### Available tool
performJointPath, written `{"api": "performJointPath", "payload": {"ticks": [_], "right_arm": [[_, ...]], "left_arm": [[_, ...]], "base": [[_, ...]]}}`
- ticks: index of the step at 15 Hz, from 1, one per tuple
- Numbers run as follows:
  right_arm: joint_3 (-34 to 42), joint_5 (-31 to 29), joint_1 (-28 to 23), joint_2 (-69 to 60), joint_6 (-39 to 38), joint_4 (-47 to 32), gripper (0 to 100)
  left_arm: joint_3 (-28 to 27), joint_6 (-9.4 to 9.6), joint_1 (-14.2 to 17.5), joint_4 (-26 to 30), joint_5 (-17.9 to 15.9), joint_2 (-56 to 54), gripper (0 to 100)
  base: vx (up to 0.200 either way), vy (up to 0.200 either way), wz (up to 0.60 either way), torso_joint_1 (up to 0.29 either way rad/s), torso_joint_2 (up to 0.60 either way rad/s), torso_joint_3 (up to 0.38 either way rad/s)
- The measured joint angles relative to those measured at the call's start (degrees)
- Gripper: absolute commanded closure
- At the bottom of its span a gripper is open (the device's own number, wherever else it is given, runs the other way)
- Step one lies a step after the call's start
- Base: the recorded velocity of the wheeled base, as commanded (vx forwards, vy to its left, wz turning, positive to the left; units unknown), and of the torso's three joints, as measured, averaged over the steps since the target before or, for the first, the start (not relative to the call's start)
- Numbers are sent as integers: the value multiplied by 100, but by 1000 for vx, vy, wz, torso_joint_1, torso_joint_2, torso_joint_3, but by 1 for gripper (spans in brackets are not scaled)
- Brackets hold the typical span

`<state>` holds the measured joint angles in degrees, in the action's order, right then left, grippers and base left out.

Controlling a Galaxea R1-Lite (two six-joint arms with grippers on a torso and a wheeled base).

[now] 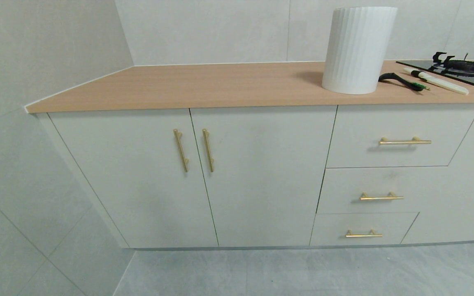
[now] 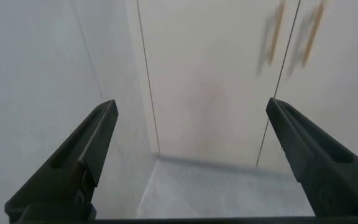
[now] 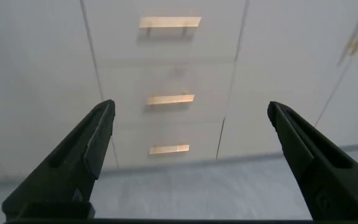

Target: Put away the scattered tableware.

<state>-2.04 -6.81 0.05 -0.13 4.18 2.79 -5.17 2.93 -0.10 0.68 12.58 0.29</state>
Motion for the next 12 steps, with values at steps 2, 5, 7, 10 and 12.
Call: {"api": "performJointPath", "payload": {"ticks": [2, 5, 7, 10, 12], "right_arm": [[152, 241, 2, -2, 6, 27, 0], [190, 747, 5, -2, 24, -83, 0], [190, 1042, 6, -2, -44, -261, 0], [193, 1048, 11, -2, -165, -257, 0], [199, 1036, 11, -2, -184, -261, 0]], "left_arm": [[316, -26, 5, -78, -464, -20, 0], [460, -121, 10, -90, -1042, -29, 0], [503, -90, 10, -79, -1203, -29, 0], [514, -211, 10, -78, -1207, -29, 0], [517, -283, 10, -76, -1207, -32, 0]], "base": [[0, 0, 0, 0, 0, 0], [0, 0, 0, 0, 0, 0], [0, 0, 0, 0, 0, 0], [0, 0, 0, 0, 0, 0], [0, 0, 0, 0, 0, 0]]}}
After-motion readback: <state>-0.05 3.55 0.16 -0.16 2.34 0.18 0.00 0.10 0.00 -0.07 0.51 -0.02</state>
